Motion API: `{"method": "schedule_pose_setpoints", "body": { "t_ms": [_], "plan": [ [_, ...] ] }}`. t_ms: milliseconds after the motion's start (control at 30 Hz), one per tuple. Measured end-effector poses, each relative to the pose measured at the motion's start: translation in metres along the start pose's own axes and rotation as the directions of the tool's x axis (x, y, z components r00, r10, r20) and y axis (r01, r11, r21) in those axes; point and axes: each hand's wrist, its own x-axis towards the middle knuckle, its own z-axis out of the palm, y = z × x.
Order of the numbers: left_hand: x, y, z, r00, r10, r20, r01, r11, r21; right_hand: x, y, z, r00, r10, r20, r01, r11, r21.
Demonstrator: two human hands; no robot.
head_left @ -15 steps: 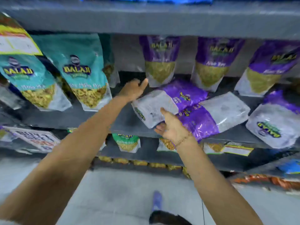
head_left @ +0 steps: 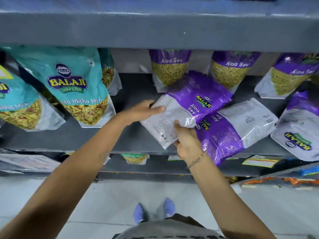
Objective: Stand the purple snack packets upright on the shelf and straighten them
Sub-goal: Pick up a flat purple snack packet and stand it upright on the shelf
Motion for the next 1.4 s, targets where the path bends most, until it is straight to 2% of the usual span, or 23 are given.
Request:
{"method": "schedule_pose_setpoints", "body": {
  "t_ms": [67,167,300,400,500,567,667,833,933,1000,1100,1133,1233,1267,1333,1400],
  "plan": [
    [-0.011,-0.001,-0.006,0.999,0.040,0.006,-0.039,0.995,-0.092,-0.005,0.002,0.001,0.999,-0.029,0.045,0.026,0.997,0.071],
    [-0.025,-0.008,-0.012,0.995,0.081,-0.053,-0.090,0.972,-0.217,-0.020,0.002,0.005,0.981,-0.180,0.071,0.176,0.982,0.068],
    [-0.025,-0.023,-0.013,0.954,0.124,-0.274,-0.202,0.939,-0.277,-0.010,-0.010,0.007,0.888,-0.408,0.212,0.422,0.906,-0.023],
    [-0.018,-0.029,-0.007,0.875,0.081,-0.477,-0.250,0.920,-0.303,0.010,-0.031,0.008,0.789,-0.507,0.348,0.575,0.809,-0.123],
    [-0.010,-0.030,-0.005,0.767,0.037,-0.640,-0.288,0.912,-0.292,0.034,-0.051,0.017,0.700,-0.529,0.480,0.669,0.720,-0.182],
    [-0.004,-0.032,-0.005,0.723,0.021,-0.691,-0.317,0.898,-0.305,0.047,-0.060,0.027,0.665,-0.530,0.526,0.703,0.682,-0.203],
    [0.001,-0.036,-0.001,0.683,-0.010,-0.730,-0.288,0.915,-0.282,0.063,-0.059,0.039,0.648,-0.505,0.570,0.718,0.655,-0.236],
    [-0.002,-0.042,0.004,0.676,0.003,-0.737,-0.274,0.929,-0.248,0.082,-0.057,0.048,0.628,-0.480,0.612,0.741,0.609,-0.284],
    [-0.008,-0.036,0.022,0.606,0.024,-0.795,-0.263,0.949,-0.172,0.081,-0.065,0.043,0.649,-0.409,0.642,0.704,0.642,-0.302],
    [-0.012,-0.031,0.047,0.624,0.045,-0.780,-0.256,0.955,-0.149,0.081,-0.061,0.039,0.641,-0.388,0.663,0.705,0.639,-0.308],
    [-0.020,-0.022,0.078,0.777,0.067,-0.627,-0.203,0.968,-0.148,0.074,-0.048,0.032,0.649,-0.468,0.599,0.725,0.620,-0.301],
    [-0.018,-0.022,0.079,0.800,0.058,-0.598,-0.192,0.968,-0.164,0.067,-0.041,0.029,0.661,-0.494,0.565,0.723,0.620,-0.304],
    [-0.016,-0.020,0.067,0.793,0.116,-0.598,-0.272,0.946,-0.178,0.046,-0.012,0.025,0.656,-0.610,0.445,0.748,0.604,-0.274],
    [-0.014,-0.024,0.061,0.792,0.112,-0.600,-0.305,0.924,-0.230,0.038,-0.003,0.024,0.650,-0.630,0.424,0.755,0.600,-0.266],
    [-0.014,-0.034,0.050,0.816,0.042,-0.577,-0.290,0.893,-0.345,0.030,0.008,0.019,0.666,-0.628,0.401,0.739,0.626,-0.248],
    [-0.014,-0.041,0.036,0.819,0.006,-0.573,-0.263,0.893,-0.366,0.032,0.004,0.015,0.686,-0.588,0.429,0.707,0.679,-0.199]
  ]
}}
